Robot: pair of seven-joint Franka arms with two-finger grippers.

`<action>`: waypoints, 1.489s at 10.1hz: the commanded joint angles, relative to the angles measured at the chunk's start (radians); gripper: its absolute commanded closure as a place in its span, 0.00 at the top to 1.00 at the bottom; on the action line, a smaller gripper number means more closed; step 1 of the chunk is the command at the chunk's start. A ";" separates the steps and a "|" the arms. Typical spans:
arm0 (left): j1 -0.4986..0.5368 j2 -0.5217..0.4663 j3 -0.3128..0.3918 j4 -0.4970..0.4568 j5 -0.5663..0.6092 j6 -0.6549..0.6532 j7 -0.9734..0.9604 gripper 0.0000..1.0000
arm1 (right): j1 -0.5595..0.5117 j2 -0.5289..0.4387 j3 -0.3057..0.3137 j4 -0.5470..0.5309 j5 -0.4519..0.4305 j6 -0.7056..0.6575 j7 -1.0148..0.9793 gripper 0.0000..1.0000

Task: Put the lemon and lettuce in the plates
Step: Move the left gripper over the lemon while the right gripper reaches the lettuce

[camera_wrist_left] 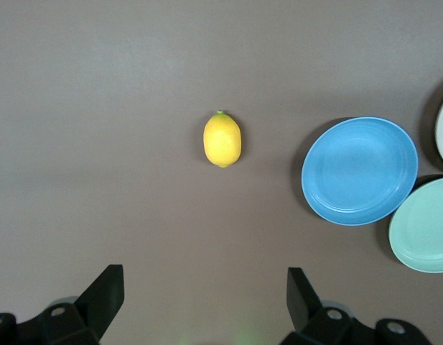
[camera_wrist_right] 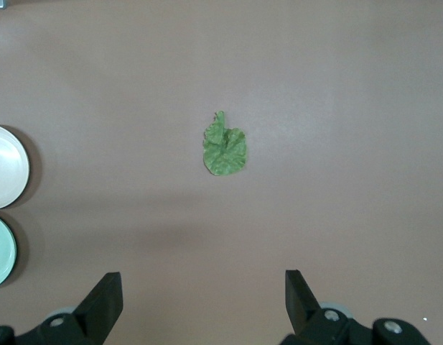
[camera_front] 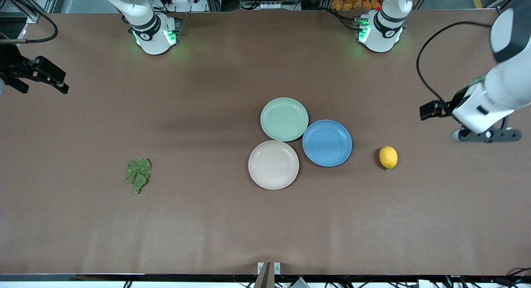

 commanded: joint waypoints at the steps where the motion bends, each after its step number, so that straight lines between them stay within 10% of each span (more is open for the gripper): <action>1: 0.006 0.013 -0.005 -0.103 0.021 0.130 0.004 1.00 | -0.001 -0.032 0.002 -0.023 0.006 -0.011 -0.009 1.00; 8: 0.008 0.037 -0.002 -0.449 0.021 0.513 0.012 1.00 | -0.001 -0.032 0.008 -0.051 0.007 -0.026 -0.024 1.00; 15: 0.042 0.249 0.004 -0.396 0.112 0.650 0.023 1.00 | 0.000 0.136 -0.001 -0.315 0.018 0.269 -0.020 1.00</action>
